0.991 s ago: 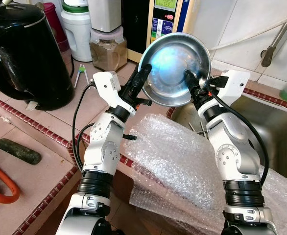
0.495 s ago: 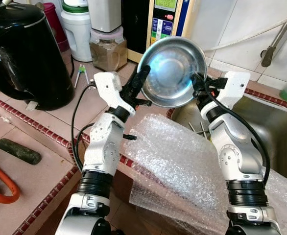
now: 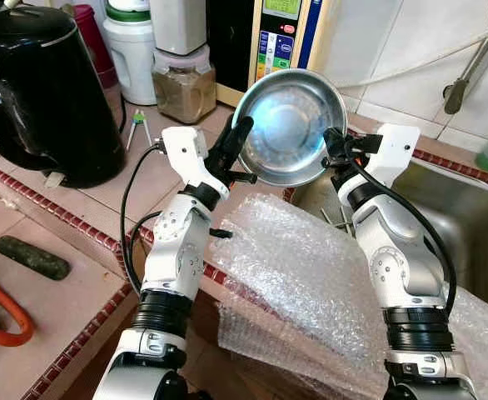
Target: Kitchen organization
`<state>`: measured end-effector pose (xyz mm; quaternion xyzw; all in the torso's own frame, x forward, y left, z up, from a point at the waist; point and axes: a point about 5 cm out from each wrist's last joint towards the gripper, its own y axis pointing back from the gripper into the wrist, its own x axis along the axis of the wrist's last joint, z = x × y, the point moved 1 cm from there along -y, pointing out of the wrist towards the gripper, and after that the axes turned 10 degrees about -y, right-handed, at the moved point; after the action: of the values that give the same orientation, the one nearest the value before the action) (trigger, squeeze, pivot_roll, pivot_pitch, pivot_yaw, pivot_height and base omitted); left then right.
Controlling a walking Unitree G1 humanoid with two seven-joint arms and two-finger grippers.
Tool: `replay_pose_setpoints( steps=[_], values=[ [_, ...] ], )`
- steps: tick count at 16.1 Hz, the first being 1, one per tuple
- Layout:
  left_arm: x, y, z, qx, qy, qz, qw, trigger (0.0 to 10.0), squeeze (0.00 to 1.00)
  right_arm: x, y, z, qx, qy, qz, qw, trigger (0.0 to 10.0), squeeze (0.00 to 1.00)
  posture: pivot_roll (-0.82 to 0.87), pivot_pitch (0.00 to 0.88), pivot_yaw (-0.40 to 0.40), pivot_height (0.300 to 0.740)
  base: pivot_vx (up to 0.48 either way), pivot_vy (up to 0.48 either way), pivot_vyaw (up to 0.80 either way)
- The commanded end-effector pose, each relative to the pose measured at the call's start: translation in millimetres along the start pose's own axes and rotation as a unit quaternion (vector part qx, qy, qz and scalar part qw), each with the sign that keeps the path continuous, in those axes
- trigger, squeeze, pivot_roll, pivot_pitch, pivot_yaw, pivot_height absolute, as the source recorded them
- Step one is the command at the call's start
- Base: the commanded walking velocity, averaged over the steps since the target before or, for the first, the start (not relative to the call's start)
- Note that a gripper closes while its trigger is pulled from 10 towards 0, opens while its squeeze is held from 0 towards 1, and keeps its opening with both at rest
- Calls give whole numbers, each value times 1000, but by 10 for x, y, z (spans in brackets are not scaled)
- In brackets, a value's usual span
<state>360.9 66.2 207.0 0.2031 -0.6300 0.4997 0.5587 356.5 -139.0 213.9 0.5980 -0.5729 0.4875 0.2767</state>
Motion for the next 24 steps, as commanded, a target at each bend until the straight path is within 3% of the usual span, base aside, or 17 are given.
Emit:
replay_pose_setpoints(
  steps=[1,3,4,7,11,14,21,24],
  values=[
    [97,-37,55,-16,-20,23,999,0,0,-24,56,220,-57,7,-8,998,0,0,-23,77,-30,740,0,0,0],
    [43,-27,84,-37,-16,6,999,0,0,-31,55,225,-58,5,-9,998,0,0,-21,78,-29,740,0,0,0],
    [-3,-9,136,-64,-17,-10,998,10000,1000,-36,50,223,-59,4,-10,998,0,0,-17,77,-28,740,0,0,0],
    [-98,31,214,-101,-17,-44,994,10000,1000,-51,39,229,-66,9,-10,998,0,0,-13,78,-26,740,0,0,0],
    [-301,140,280,-148,-62,-109,981,10000,1000,5,72,479,-150,41,9,988,0,0,-6,88,-12,740,0,0,0],
    [-395,235,294,-174,-90,-142,970,10000,1000,30,206,848,-253,76,7,964,0,0,-2,95,-2,740,0,0,0],
    [-459,341,368,-227,-119,-168,952,10000,1000,-72,405,1187,-353,107,-14,929,0,0,5,102,13,740,0,0,0],
    [-488,381,390,-240,-125,-178,946,10000,1000,-168,504,1295,-382,87,-33,920,0,0,5,104,16,740,0,0,0]
  ],
)
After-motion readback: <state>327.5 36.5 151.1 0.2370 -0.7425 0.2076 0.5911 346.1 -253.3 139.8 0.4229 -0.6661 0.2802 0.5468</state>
